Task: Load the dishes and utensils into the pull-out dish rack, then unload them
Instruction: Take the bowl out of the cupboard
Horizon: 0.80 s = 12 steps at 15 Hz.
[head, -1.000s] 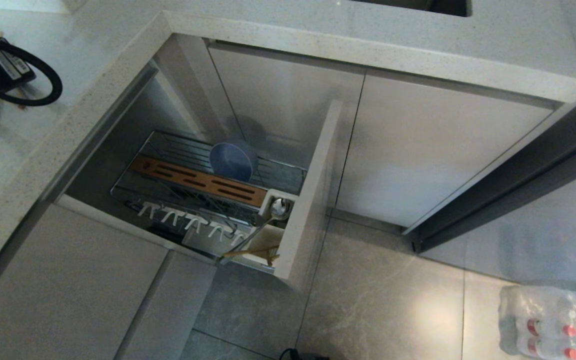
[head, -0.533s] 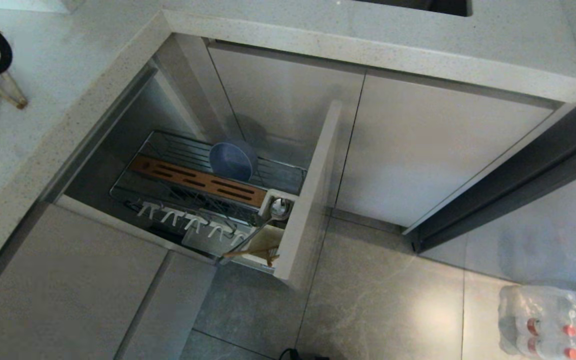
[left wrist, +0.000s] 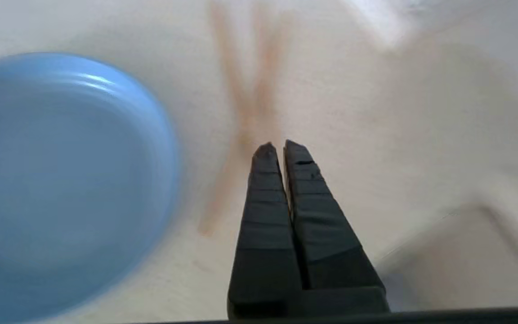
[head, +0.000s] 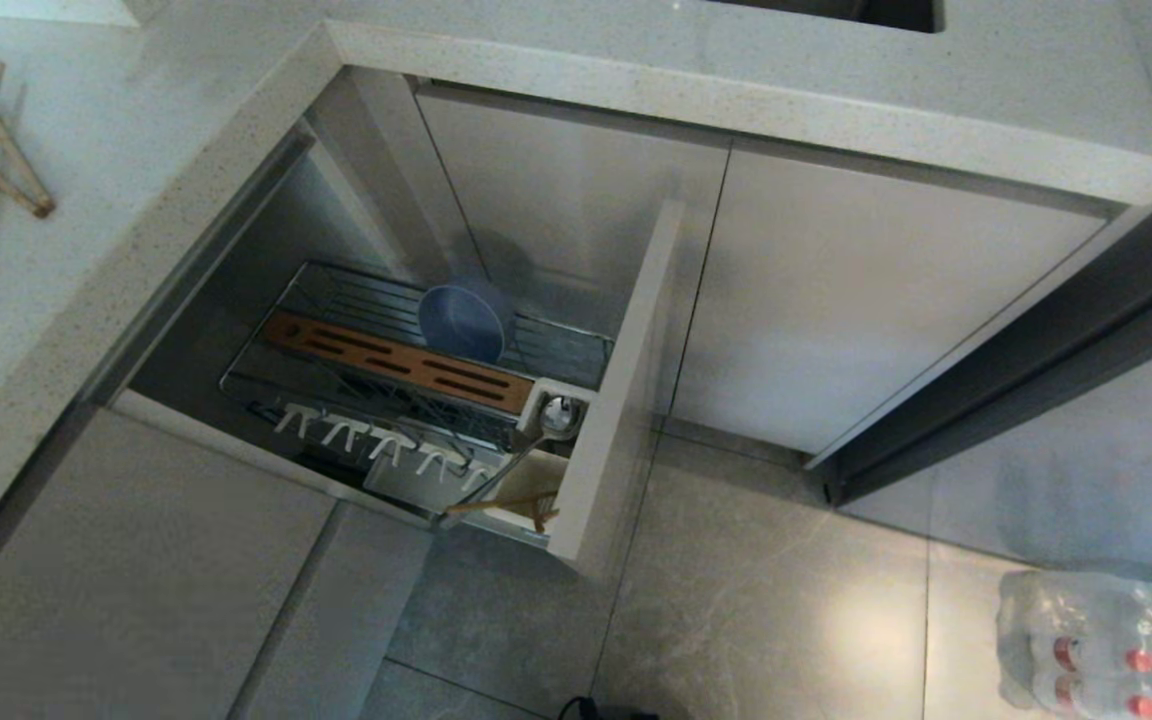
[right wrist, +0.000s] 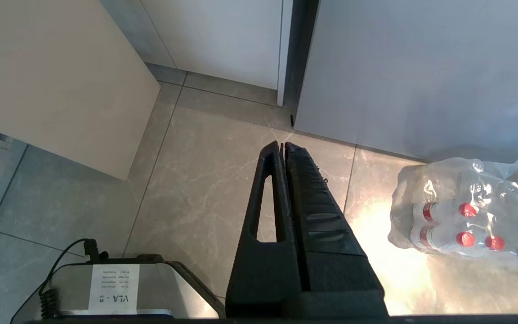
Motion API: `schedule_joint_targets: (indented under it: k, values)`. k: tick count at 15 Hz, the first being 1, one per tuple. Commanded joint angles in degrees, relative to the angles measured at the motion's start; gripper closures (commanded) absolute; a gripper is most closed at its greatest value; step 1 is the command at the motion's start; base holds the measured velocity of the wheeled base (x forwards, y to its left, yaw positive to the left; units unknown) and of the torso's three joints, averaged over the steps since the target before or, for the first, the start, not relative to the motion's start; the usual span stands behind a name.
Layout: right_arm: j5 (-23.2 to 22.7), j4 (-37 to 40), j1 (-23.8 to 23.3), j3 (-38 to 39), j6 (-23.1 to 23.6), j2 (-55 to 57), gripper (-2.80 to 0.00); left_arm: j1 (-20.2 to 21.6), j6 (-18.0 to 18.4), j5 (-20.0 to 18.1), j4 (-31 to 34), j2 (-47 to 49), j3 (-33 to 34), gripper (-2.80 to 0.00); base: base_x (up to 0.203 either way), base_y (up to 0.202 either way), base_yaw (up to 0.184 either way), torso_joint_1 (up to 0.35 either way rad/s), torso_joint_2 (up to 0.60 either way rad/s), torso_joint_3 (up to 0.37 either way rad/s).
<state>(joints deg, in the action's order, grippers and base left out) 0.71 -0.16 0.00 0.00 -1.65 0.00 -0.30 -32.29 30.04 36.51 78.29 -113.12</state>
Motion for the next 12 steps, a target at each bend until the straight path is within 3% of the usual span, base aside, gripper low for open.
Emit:
schedule_joint_targets:
  k: [1,3,5,7,9,12]
  values:
    - [0.0,0.0,0.0,0.0,0.0,0.1,0.00,-0.8,-2.4,-3.6,0.5,-3.3,0.0,0.00,0.000,0.000,0.000,0.000,0.00,0.000]
    - [0.0,0.0,0.0,0.0,0.0,0.1,0.00,-3.9,-8.5,-8.8,3.9,-4.6,0.0,0.00,0.000,0.000,0.000,0.000,0.00,0.000]
    - [0.0,0.0,0.0,0.0,0.0,0.1,0.00,-7.2,-13.6,-17.0,10.3,-4.8,0.0,0.00,0.000,0.000,0.000,0.000,0.00,0.000]
    - [0.0,0.0,0.0,0.0,0.0,0.1,0.00,-8.2,-19.4,-23.2,15.6,-3.5,0.4,0.00,0.000,0.000,0.000,0.000,0.00,0.000]
    - [0.0,0.0,0.0,0.0,0.0,0.1,0.00,-9.0,-24.2,-28.7,16.9,-2.6,3.3,0.00,0.000,0.000,0.000,0.000,0.00,0.000]
    - [0.0,0.0,0.0,0.0,0.0,0.0,0.00,-11.6,-28.7,-30.6,16.9,-1.1,7.3,0.00,0.000,0.000,0.000,0.000,0.00,0.000]
